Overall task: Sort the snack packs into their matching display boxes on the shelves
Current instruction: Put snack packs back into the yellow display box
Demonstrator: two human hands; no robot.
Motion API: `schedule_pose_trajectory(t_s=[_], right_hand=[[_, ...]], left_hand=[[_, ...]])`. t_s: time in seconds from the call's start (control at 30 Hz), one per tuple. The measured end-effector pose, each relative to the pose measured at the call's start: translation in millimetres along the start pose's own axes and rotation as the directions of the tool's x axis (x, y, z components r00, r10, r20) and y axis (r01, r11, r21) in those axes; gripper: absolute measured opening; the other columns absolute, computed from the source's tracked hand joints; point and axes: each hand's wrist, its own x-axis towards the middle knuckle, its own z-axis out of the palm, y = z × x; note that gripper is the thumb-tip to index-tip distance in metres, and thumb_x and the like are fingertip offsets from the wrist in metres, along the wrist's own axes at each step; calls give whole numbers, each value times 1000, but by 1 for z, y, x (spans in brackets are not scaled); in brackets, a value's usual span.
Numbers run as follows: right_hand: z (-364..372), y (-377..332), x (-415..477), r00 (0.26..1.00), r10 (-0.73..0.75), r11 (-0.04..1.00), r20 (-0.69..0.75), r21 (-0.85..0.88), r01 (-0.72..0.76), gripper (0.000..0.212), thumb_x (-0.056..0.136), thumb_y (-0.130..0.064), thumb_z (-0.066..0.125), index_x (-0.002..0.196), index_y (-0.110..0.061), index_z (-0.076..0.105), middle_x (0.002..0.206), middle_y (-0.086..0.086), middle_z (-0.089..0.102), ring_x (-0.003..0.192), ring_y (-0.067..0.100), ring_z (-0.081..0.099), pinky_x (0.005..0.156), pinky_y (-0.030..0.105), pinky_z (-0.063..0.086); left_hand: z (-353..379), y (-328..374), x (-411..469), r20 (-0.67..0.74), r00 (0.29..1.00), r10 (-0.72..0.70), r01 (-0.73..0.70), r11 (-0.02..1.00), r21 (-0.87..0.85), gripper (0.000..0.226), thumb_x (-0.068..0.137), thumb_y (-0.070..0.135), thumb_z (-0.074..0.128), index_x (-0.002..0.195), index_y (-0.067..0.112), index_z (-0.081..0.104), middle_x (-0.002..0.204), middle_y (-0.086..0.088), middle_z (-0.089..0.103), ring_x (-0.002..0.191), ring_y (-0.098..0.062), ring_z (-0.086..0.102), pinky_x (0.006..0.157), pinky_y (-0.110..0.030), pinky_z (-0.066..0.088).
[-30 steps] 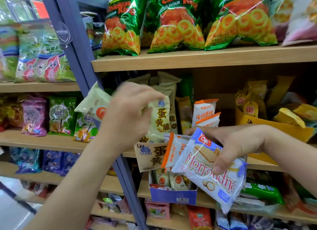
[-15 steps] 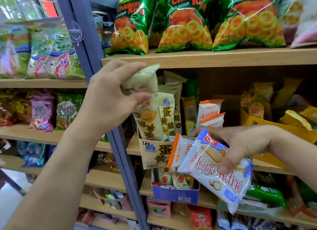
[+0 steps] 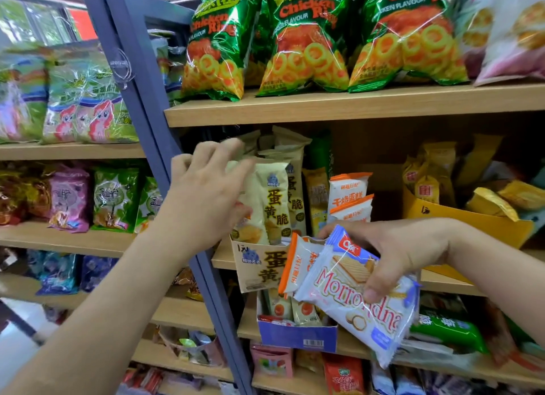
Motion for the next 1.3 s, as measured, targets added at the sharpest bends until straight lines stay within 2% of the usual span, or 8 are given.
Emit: schedule_pose_trajectory(t_s=[0.1, 0.23, 0.5, 0.7, 0.87, 1.03, 1.13, 1.3], right_hand=[[4, 1, -1, 1000, -3, 1000, -7, -11, 3, 83, 67, -3, 80, 135, -24, 37, 114, -4, 72, 107, 18, 70, 86, 35, 58], [9, 0, -3, 999, 6, 992, -40, -126, -11, 90, 73, 2, 83, 141, -24, 28, 117, -5, 69, 104, 9, 69, 90, 30, 57], [14, 5, -7, 997, -11, 982, -80, -187, -5, 110, 73, -7, 86, 150, -35, 13, 112, -17, 68, 102, 1, 67, 88, 21, 54], [16, 13, -15, 995, -53, 983, -87, -182, 37, 119, 72, -7, 86, 146, -54, 6, 117, -25, 60, 102, -3, 66, 82, 14, 52], [18, 31, -24, 966, -202, 979, -159, 0, 205, 114, 69, -3, 86, 142, -62, 22, 140, -8, 55, 123, 12, 59, 103, 39, 50], [30, 62, -32, 904, -316, 796, -286, 439, 417, 100, 60, -8, 80, 144, -36, 33, 130, 7, 66, 114, 28, 66, 86, 38, 56], [46, 75, -34, 836, -438, 614, -331, 569, 547, 83, 65, -20, 87, 140, -22, 50, 120, 13, 70, 107, 28, 68, 86, 40, 57], [81, 84, -43, 724, -274, 328, -633, 647, 689, 68, 37, -32, 98, 101, -19, 79, 98, 12, 76, 85, 26, 75, 70, 38, 61]], left_hand=[[-3, 33, -8, -96, 965, 245, -263, 909, -324, 29, 92, 29, 57, 113, 14, 70, 114, -6, 67, 102, -25, 61, 84, -42, 52], [6, 55, 4, 393, 886, 248, -83, 916, -392, 29, 101, 34, 47, 120, 28, 67, 109, 8, 71, 98, -11, 64, 83, -33, 53], [11, 48, 14, 531, 823, 200, 156, 820, -551, 12, 93, 25, 66, 98, 24, 76, 76, 20, 66, 66, 10, 58, 62, -13, 43], [11, 47, 17, 482, 870, 104, 207, 810, -549, 16, 92, 15, 62, 82, 26, 67, 69, 11, 64, 61, -4, 61, 65, -36, 55], [12, 51, 10, 202, 941, -270, 320, 529, -786, 12, 103, 17, 39, 97, 24, 47, 64, 2, 59, 46, -14, 59, 45, -31, 48], [6, 55, -1, -2, 880, -475, 170, 318, -933, 13, 106, 18, 37, 97, 21, 45, 71, -2, 62, 44, -19, 62, 40, -43, 50], [-4, 55, -6, -19, 813, -581, 87, 154, -984, 22, 107, 16, 33, 93, 29, 44, 64, 2, 62, 41, -15, 59, 35, -26, 44], [-20, 63, -13, -54, 758, -650, 10, 95, -995, 22, 106, 19, 40, 90, 32, 47, 59, 11, 61, 40, -5, 49, 34, -19, 37]])
